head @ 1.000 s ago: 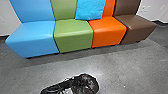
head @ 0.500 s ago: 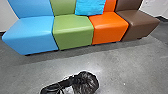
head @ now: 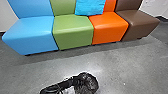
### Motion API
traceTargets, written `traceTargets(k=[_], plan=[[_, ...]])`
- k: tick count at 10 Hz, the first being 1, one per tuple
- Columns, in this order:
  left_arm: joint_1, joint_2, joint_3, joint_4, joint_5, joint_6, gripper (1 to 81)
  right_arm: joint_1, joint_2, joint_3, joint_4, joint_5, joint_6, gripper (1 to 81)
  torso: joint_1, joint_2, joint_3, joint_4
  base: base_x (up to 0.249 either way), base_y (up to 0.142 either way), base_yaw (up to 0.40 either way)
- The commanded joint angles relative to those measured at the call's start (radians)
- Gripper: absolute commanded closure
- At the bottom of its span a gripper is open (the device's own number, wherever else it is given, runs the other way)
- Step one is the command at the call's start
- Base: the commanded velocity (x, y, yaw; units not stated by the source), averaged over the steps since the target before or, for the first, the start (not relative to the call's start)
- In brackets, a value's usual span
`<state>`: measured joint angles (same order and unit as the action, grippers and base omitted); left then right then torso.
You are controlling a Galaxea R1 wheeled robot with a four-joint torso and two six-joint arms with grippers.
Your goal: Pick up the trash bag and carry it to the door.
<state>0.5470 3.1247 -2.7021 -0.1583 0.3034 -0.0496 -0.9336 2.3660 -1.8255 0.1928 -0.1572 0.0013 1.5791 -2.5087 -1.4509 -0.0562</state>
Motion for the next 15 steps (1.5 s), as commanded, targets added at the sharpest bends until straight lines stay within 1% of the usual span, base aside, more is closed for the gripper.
traceTargets(k=[1, 3, 6, 7, 9, 10, 12, 14, 15], plan=[[-0.051, -0.004, 0.001, 0.003, 0.125, 0.004, 81.1, 0.057, -0.043, 0.014, 0.017, -0.067, 0.0, 1.0, 0.0, 0.0, 0.0, 0.0, 0.0, 0.0, 0.0], [-0.038, -0.007, -0.001, 0.006, 0.125, 0.007, 81.1, 0.055, -0.043, 0.014, 0.017, -0.067, 0.0, 1.0, 0.0, 0.0, 0.0, 0.0, 0.0, 0.0, 0.0], [-0.032, -0.015, 0.002, 0.0, 0.125, 0.01, 81.1, 0.057, -0.043, 0.014, 0.017, -0.067, 0.0, 1.0, 0.0, 0.0, 0.0, 0.0, 0.0, 0.0, 0.0], [-0.032, -0.015, 0.002, 0.0, 0.125, 0.01, 81.1, 0.057, -0.044, 0.014, 0.017, -0.067, 0.0, 1.0, -0.064, 0.1, 0.0, 0.0, 0.0, 0.0, 0.0], [-0.032, -0.02, 0.004, -0.001, 0.126, 0.01, 81.1, 0.057, -0.044, 0.014, 0.017, -0.067, 0.0, 1.0, -0.068, 0.108, 0.0, 0.0, 0.0, 0.0, 0.0], [-0.031, -0.024, 0.004, -0.004, 0.126, 0.01, 81.1, 0.057, -0.043, 0.016, 0.017, -0.067, 0.0, 1.0, -0.082, 0.129, 0.0, 0.0, 0.0, 0.0, 0.0], [-0.032, -0.033, 0.005, -0.006, 0.128, 0.013, 81.1, 0.054, -0.043, 0.014, 0.017, -0.067, 0.0, 1.0, -0.124, 0.199, 0.0, 0.0, 0.0, 0.0, 0.0], [-0.032, -0.044, 0.016, -0.007, 0.128, 0.013, 81.1, 0.051, -0.046, 0.014, 0.017, -0.065, 0.0, 1.0, -0.168, 0.272, 0.1, 0.0, 0.0, 0.0, 0.0], [-0.034, -0.056, 0.047, -0.01, 0.128, 0.011, 81.1, 0.051, -0.048, 0.016, 0.017, -0.065, 0.0, 1.0, -0.182, 0.298, 0.114, 0.0, 0.0, 0.0, 0.0]])
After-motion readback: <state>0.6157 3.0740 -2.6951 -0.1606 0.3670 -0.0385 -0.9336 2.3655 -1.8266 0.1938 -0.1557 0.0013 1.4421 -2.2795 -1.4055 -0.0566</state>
